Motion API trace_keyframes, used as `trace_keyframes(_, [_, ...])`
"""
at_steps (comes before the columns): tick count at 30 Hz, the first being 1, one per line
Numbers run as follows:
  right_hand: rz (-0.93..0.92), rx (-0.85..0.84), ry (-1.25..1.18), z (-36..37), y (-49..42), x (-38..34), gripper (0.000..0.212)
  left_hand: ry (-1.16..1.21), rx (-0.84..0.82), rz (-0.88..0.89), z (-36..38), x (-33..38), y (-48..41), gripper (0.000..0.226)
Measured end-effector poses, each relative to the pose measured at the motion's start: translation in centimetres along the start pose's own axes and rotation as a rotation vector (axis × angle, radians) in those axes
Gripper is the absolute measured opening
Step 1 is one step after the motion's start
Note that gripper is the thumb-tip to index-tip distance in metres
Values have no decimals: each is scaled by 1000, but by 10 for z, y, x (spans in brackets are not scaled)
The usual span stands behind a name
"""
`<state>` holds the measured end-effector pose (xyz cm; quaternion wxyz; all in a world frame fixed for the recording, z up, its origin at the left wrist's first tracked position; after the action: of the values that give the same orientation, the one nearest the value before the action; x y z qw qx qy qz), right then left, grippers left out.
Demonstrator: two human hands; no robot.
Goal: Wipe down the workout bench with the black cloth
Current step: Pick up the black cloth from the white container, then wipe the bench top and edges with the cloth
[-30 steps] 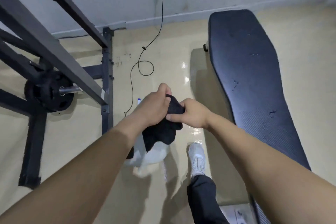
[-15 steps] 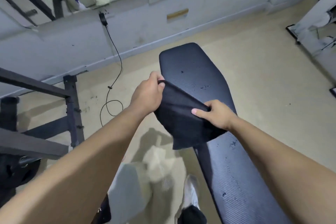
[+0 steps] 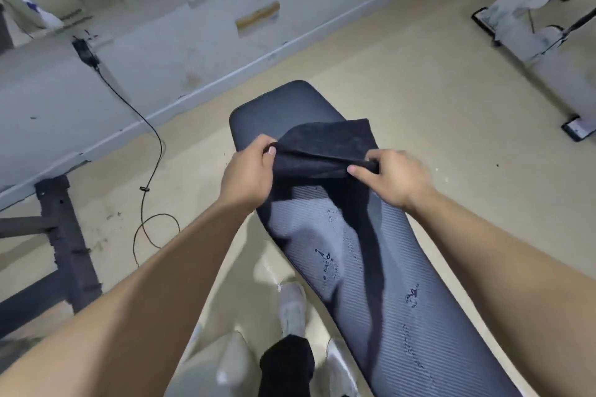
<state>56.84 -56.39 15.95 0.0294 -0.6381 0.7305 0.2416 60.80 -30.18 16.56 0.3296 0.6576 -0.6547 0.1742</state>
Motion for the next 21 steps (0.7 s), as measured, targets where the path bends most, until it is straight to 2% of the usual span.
trace_keyframes(7, [112,-243,54,129,34,55,41,-156,-307,-80,109,-83,40,27])
trace_keyframes(11, [103,-409,155,160,62,60,57,-298,-475,-93,132,-100,64,31])
trace_keyframes(13, [101,-424,198,162,62,55,62,-455,-398,-12,137,-99,65,47])
trace_keyframes(14, [93,-380,202,161,57,52,58,-501,-328,38,139,-97,63,48])
trace_keyframes(16, [40,-205,228,164,43,47,40,-494,-187,113,146,-92,56,35])
trace_keyframes(17, [11,-121,234,167,35,45,41,-463,-145,126,153,-91,53,29])
trace_keyframes(19, [-9,-81,205,181,19,42,61,-436,-151,128,173,-91,45,42])
trace_keyframes(21, [-8,-119,206,198,5,40,70,-477,-184,127,192,-90,40,60])
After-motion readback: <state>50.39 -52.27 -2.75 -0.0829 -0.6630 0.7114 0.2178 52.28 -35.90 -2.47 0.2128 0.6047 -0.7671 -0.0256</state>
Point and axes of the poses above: each hand's wrist, its own y-axis away from the middle knuckle, its own z-axis out of the palm, x = y × z, the point moved 4 cm from there along -y, towards the middle knuckle, and after that the axes turned 1 degree about y, right-handed, at the moved point
